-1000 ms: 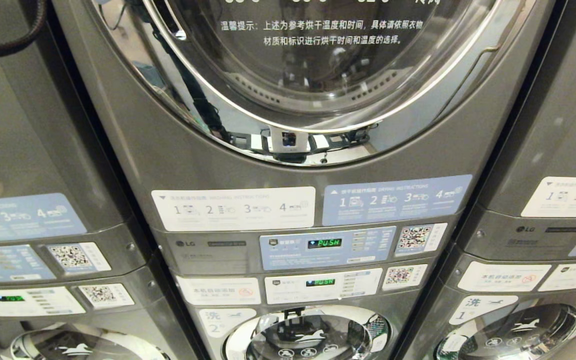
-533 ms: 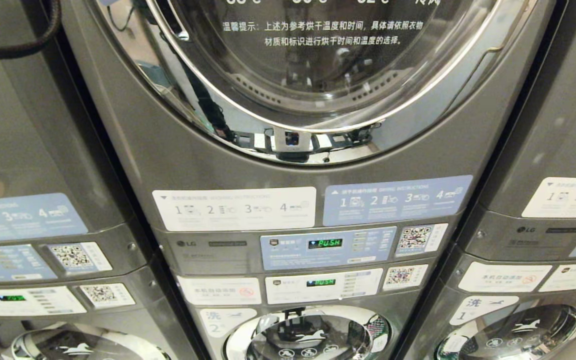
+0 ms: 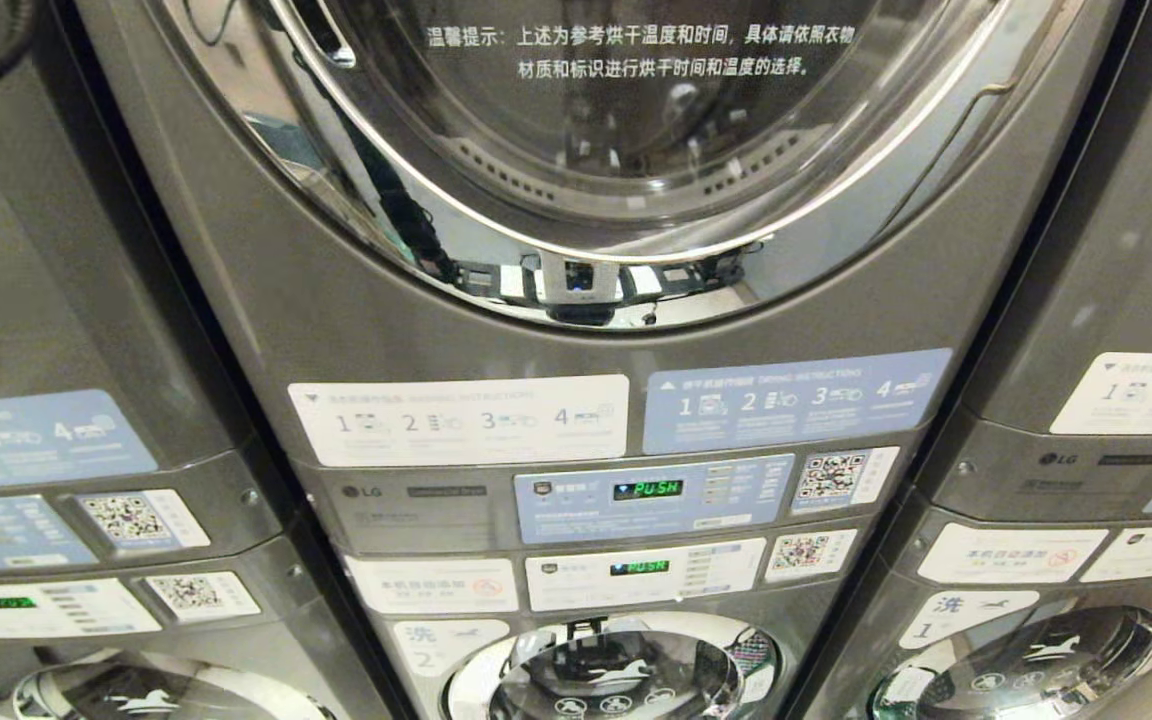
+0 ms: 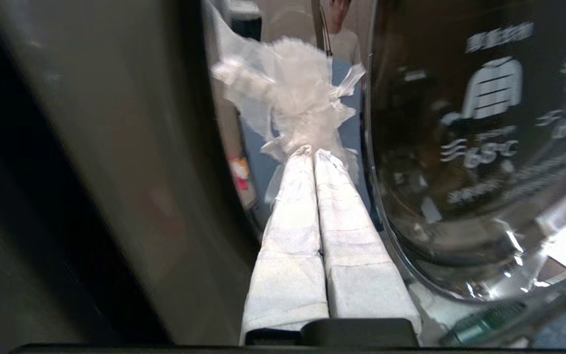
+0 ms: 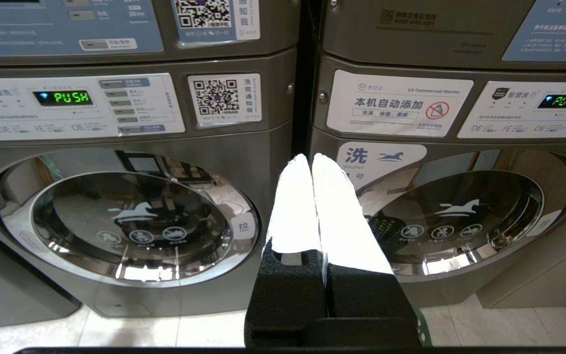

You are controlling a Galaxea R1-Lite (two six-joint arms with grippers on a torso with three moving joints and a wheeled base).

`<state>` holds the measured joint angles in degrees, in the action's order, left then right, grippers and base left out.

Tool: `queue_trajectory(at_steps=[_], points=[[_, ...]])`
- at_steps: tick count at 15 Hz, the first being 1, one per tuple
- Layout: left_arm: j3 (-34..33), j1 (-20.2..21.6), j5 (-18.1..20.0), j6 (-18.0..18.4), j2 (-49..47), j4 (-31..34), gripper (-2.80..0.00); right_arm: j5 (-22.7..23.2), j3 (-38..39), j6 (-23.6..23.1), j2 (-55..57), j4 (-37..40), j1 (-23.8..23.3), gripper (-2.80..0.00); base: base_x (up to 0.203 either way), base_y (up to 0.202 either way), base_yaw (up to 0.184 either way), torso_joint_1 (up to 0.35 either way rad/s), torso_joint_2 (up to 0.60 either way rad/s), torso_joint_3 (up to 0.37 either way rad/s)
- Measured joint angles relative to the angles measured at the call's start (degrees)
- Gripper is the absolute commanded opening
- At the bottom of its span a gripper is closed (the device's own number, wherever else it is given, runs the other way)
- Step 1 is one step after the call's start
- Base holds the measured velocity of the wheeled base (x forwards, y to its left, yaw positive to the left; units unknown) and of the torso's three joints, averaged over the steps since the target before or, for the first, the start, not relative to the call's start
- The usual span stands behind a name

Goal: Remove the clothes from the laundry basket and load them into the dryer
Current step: Close the dryer

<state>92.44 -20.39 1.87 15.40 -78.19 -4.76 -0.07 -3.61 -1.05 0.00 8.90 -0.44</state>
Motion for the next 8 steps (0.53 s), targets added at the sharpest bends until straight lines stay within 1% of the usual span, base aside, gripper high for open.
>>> queue_trajectory(at_steps=[2,4,6,8], points=[[-2.92,-0.07,-0.02,0.53,7.15,4.1,-2.8,-0.06,0.0,-0.19,0.0,0.03,0.0,-2.8,0.0,0.0,0.0,0.0,0.0,0.0],[-8.19,-0.02,-0.39,0.78,14.74,9.02,-2.8,0.07,-0.05,-0.35,0.0,0.07,0.0,-2.8,0.0,0.0,0.0,0.0,0.0,0.0],[-15.08,0.16,-2.66,0.83,22.68,13.0,-2.8,0.12,-0.05,-0.33,0.0,0.06,0.0,-2.8,0.0,0.0,0.0,0.0,0.0,0.0],[-23.19,0.3,-6.32,0.48,30.95,17.93,-2.8,0.1,0.02,-0.18,0.0,0.04,0.0,-2.8,0.0,0.0,0.0,0.0,0.0,0.0]])
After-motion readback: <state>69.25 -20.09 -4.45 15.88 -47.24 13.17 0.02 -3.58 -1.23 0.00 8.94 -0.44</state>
